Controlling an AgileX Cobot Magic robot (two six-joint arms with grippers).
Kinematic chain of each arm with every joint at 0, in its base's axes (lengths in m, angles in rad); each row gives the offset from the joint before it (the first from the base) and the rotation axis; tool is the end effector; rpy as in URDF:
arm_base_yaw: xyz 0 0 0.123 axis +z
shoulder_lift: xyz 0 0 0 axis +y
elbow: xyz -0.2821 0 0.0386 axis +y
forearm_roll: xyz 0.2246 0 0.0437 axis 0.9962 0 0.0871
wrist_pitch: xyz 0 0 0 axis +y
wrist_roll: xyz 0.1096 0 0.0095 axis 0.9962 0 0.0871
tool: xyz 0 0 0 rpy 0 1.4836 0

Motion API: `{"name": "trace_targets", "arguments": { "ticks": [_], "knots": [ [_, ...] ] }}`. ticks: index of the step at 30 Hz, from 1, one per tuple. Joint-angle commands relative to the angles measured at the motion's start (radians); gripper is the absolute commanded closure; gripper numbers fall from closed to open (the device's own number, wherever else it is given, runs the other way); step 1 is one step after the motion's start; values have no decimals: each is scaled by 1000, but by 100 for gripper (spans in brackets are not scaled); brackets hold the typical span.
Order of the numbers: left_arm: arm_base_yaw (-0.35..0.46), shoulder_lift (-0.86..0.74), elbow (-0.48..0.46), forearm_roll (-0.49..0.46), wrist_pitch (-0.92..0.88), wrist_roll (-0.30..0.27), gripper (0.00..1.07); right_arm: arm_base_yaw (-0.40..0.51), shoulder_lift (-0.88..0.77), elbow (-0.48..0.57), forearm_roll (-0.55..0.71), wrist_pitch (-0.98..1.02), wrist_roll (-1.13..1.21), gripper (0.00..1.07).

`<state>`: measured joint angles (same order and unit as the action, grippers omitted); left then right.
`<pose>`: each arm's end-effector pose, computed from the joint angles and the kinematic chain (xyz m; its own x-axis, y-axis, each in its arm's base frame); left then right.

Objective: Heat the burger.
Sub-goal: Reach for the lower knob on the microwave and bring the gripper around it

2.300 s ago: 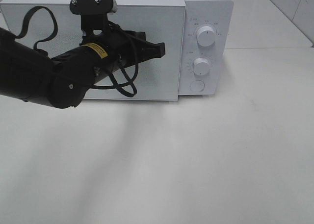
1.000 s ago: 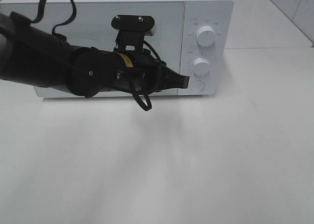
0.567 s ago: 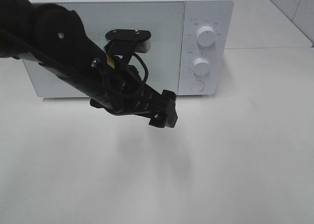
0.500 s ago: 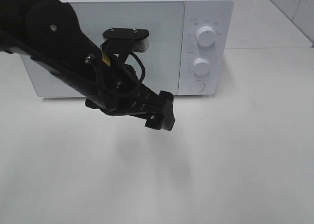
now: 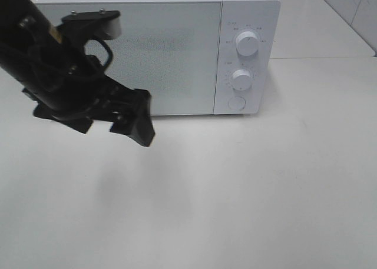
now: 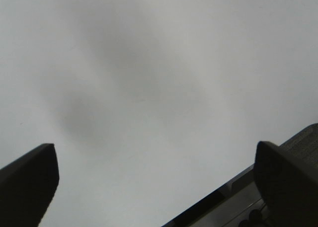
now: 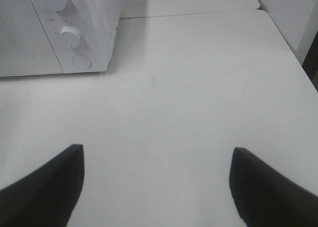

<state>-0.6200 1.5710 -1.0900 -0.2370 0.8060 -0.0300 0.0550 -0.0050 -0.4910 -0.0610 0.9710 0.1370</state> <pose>0.2322 -0.1887 0.2394 -0.8613 0.3794 -0.3380 0.4658 0.8552 -0.2271 -0.0035 -0.0057 0.2640 -0.3757 0.0817 -0.9231 0.0302 0.9967 0.0759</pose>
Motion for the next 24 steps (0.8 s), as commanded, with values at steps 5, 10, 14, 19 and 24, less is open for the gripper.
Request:
{"name": "trace_targets", "arguments": {
  "ticks": [5, 10, 14, 19, 24],
  "knots": [
    [219, -106, -2, 17, 199, -3, 6, -6, -26, 1, 0, -10, 1, 31],
    [352, -167, -2, 52, 285, 2, 6, -6, -26, 1, 0, -10, 1, 31],
    [413, -190, -2, 91, 338, 2, 6, -6, -26, 1, 0, -10, 1, 31],
    [516, -231, 19, 114, 405, 4, 6, -6, -26, 1, 0, -10, 1, 31],
    [586, -293, 115, 112, 397, 30, 6, -6, -26, 1, 0, -10, 1, 31]
  ]
}}
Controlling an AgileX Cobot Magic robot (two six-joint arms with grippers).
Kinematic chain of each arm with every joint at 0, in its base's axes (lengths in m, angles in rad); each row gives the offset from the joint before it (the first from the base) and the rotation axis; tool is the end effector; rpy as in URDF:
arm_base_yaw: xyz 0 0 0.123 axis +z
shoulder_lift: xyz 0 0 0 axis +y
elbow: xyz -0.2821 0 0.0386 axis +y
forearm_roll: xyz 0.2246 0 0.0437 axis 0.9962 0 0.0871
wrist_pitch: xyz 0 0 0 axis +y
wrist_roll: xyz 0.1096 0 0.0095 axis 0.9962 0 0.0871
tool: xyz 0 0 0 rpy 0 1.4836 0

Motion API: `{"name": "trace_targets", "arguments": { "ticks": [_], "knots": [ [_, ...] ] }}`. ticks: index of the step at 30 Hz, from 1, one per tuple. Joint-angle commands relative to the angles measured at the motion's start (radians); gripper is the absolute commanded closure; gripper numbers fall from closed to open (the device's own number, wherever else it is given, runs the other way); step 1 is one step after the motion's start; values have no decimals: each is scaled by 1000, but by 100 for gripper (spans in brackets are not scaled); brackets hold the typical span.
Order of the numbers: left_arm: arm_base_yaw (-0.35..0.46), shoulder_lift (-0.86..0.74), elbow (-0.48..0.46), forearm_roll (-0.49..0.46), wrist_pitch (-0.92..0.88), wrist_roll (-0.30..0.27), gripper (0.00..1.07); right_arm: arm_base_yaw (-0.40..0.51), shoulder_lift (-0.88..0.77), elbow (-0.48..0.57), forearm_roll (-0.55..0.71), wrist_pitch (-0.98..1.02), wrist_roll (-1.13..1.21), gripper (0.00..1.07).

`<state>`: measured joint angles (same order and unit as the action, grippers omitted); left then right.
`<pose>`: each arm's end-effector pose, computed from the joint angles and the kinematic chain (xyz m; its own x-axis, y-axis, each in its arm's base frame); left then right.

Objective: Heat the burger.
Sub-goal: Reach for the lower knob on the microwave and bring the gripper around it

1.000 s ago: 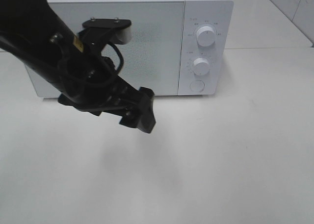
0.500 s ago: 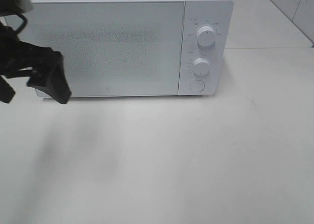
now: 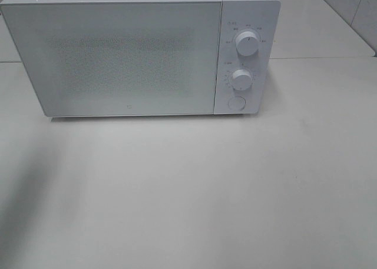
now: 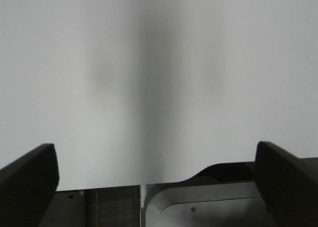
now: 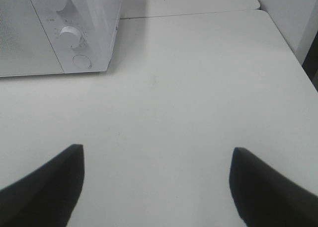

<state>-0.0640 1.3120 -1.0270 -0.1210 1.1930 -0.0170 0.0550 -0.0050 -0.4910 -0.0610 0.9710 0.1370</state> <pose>0.2115 -0.0259 0.2769 -0.9847 0.0016 -0.1743 0.0231 0.9923 -0.1213 -0.0035 -0.0057 0.2640 -0.3757 0.0817 -0.9231 0.0302 0.9967 0.0759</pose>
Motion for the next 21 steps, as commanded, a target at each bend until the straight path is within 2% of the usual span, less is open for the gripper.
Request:
{"name": "trace_targets", "arguments": {
  "ticks": [1, 2, 3, 6, 13, 21],
  "knots": [
    [44, -47, 71, -4, 9, 17, 6, -6, -26, 1, 0, -10, 1, 31],
    [44, -47, 71, -4, 9, 17, 6, -6, -26, 1, 0, -10, 1, 31],
    [69, -80, 117, -3, 9, 32, 6, -6, -26, 1, 0, -10, 1, 31],
    [85, -126, 173, -3, 9, 36, 6, -6, -26, 1, 0, -10, 1, 31],
    [85, -236, 257, 7, 23, 68, 6, -6, -26, 1, 0, -10, 1, 31],
    [85, -480, 387, 20, -15, 84, 6, -6, -26, 1, 0, -10, 1, 31]
  ]
}}
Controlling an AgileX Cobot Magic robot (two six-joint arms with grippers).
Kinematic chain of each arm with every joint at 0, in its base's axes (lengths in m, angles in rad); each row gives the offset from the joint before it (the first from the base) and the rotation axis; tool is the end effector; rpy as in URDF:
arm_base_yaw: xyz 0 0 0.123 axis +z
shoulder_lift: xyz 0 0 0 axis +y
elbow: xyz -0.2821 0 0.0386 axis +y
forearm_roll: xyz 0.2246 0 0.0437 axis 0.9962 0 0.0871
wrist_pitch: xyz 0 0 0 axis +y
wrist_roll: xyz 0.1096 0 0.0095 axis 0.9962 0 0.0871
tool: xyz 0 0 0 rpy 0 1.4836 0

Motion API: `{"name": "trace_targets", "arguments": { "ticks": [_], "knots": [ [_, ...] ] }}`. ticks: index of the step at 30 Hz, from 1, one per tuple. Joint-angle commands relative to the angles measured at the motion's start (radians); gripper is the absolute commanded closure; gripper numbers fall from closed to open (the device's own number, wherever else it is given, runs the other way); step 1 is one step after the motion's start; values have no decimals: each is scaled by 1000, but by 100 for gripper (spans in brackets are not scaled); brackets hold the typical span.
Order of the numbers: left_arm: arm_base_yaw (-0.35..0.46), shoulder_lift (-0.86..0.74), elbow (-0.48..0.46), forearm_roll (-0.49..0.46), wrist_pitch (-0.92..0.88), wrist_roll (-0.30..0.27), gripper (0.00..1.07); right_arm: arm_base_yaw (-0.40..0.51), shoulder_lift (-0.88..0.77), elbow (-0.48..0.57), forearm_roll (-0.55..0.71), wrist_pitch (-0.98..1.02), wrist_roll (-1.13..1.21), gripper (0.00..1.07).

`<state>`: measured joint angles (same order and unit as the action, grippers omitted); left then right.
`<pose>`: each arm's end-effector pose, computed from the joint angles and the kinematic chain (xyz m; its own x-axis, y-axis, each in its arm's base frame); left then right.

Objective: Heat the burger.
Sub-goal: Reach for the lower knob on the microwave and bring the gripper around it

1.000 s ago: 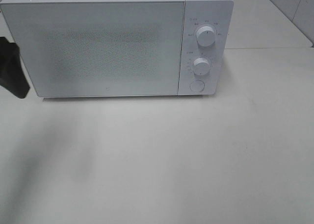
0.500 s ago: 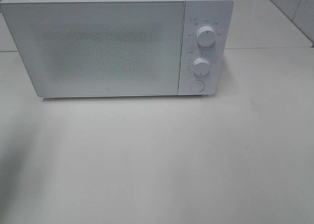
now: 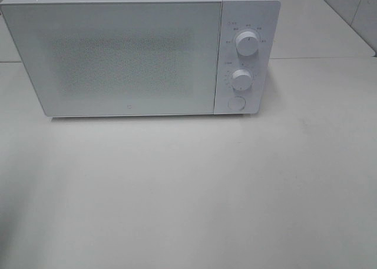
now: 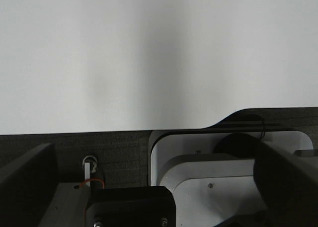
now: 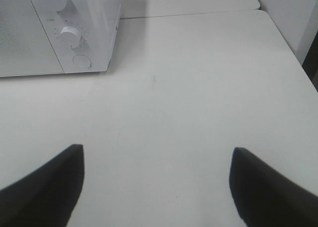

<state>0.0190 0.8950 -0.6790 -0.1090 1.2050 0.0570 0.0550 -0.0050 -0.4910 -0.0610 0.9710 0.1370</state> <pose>0.1084 -0.0091 0.2554 -0.9712 -0.0007 -0.2384 0.0225 0.9953 -0.0945 -0.0035 -0.0057 0.2640 -0.3757 0.0817 -0.9231 0.0302 0.9967 0.0759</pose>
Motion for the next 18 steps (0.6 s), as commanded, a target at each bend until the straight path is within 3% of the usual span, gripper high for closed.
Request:
{"name": "trace_targets", "arguments": {
  "ticks": [1, 7, 10, 18],
  "knots": [
    [2, -63, 39, 8, -27, 10, 6, -6, -26, 1, 0, -10, 1, 31],
    [2, -272, 132, 11, -68, 29, 6, -6, -26, 1, 0, -10, 1, 31],
    [2, -416, 139, -7, -174, 28, 6, -6, -26, 1, 0, -10, 1, 31],
    [2, -684, 144, -22, -157, 62, 6, -6, -26, 1, 0, -10, 1, 31]
  ]
}}
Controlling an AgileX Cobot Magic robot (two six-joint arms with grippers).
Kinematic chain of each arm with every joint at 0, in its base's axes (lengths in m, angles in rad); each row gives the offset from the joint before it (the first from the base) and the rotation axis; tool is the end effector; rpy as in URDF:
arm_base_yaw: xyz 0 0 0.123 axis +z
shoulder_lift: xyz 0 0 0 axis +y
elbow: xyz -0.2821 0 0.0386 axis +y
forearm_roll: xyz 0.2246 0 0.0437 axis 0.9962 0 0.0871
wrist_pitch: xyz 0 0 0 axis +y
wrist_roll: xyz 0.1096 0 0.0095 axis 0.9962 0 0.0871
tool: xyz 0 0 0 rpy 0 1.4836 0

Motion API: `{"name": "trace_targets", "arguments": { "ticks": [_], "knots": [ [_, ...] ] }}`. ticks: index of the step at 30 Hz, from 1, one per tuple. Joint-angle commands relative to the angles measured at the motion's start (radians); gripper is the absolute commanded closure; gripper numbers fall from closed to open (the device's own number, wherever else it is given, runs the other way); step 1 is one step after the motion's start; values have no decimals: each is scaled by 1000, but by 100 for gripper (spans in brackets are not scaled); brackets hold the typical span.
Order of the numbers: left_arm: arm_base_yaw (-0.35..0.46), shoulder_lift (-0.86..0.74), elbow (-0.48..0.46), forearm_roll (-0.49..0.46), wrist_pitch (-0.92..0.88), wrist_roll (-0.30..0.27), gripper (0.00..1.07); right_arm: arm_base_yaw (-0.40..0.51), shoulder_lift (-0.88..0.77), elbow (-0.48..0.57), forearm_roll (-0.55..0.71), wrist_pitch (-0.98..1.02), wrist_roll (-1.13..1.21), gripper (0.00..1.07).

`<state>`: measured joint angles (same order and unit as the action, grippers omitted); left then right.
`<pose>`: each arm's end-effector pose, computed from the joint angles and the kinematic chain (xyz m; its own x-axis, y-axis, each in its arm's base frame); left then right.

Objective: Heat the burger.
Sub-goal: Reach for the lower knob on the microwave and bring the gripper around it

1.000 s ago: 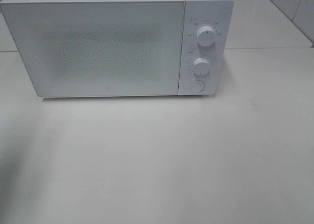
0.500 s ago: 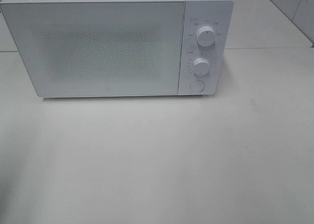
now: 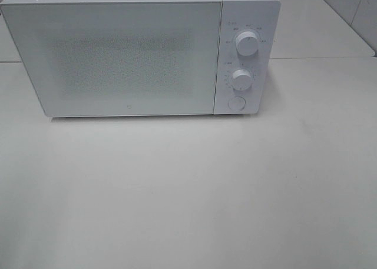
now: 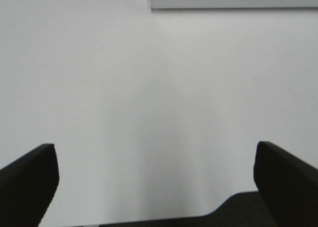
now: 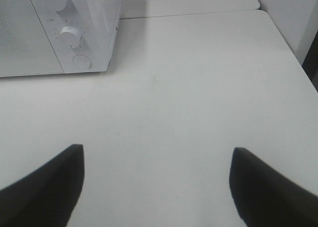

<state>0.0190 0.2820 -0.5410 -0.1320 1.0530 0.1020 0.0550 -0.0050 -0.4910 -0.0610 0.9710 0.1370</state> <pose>0.0293 -0.0120 0.2676 -0.6435 0.0239 -0.7651 0.0918 0.9947 -0.0461 -0.0035 -0.0057 0.2640 -0.3757 0.0817 -0.9231 0.0302 0.9967 0.0759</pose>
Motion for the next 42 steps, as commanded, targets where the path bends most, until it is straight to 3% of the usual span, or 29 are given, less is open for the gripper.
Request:
{"name": "trace_targets", "arguments": {
  "ticks": [1, 14, 42],
  "knots": [
    [2, -71, 6, 1, -5, 17, 6, -6, -26, 1, 0, -10, 1, 31],
    [2, -314, 7, -1, -5, 22, 6, -6, -26, 1, 0, -10, 1, 31],
    [2, -310, 25, -20, 19, 21, 7, -3, -26, -6, 0, -18, 2, 31]
  ]
}}
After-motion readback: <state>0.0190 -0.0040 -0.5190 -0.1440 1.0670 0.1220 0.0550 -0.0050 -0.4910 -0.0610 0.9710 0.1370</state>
